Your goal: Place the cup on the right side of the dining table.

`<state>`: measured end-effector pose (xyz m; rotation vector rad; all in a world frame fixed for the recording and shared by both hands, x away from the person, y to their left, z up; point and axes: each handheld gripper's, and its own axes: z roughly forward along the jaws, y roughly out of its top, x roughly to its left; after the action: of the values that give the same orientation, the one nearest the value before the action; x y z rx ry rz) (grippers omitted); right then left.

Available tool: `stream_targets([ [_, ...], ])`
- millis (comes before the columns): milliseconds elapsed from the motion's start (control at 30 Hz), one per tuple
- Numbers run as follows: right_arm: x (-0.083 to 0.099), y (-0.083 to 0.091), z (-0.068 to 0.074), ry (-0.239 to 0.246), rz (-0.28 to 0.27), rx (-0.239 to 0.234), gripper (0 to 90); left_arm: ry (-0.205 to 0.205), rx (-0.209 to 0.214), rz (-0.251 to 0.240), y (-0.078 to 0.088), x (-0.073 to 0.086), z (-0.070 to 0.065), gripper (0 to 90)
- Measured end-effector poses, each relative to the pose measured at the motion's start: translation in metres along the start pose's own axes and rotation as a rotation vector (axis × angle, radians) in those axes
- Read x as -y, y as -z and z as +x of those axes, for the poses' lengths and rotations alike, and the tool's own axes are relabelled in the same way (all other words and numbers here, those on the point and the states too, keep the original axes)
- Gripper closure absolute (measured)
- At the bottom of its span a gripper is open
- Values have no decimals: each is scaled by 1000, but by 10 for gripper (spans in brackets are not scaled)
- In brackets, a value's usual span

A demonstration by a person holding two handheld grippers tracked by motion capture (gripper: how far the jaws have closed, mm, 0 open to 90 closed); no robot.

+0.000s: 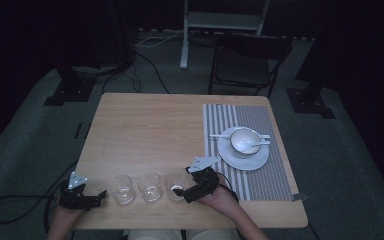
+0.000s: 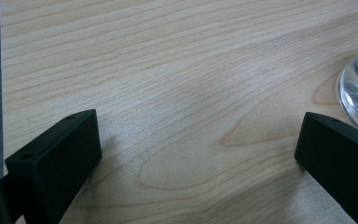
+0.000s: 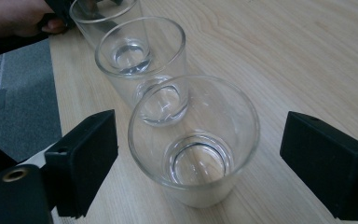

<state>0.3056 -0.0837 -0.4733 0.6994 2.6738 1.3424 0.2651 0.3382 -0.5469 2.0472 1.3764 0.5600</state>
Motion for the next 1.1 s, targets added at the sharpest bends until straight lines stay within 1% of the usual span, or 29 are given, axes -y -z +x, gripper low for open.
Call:
stream_targets([
  [33, -1, -3, 1, 9, 5, 9, 108, 0, 0, 0, 0, 0, 0, 7],
  [133, -1, -9, 2, 18, 19, 9, 108, 0, 0, 0, 0, 0, 0, 7],
  [367, 3, -20, 4, 19, 46, 5, 109, -2, 1, 0, 0, 0, 0, 7],
  [433, 3, -22, 5, 26, 50, 13, 109, -2, 2, 0, 0, 0, 0, 7],
  [500, 2, -24, 6, 30, 55, 10, 109, -2, 1, 0, 0, 0, 0, 7],
  [567, 1, -25, 7, 34, 59, 18, 109, -3, 2, 0, 0, 0, 0, 7],
  [633, 1, -27, 8, 43, 60, 37, 137, -2, 2, 0, 0, 0, 0, 7],
  [733, 1, -28, 8, 43, 66, 50, 167, -3, 2, 0, 0, 0, 0, 7],
  [1033, -2, -30, 10, 69, 96, 61, 175, -3, 3, 0, 0, 0, 0, 7],
  [1100, -2, -30, 9, 65, 97, 57, 174, -4, 4, 0, 0, 0, 0, 7],
])
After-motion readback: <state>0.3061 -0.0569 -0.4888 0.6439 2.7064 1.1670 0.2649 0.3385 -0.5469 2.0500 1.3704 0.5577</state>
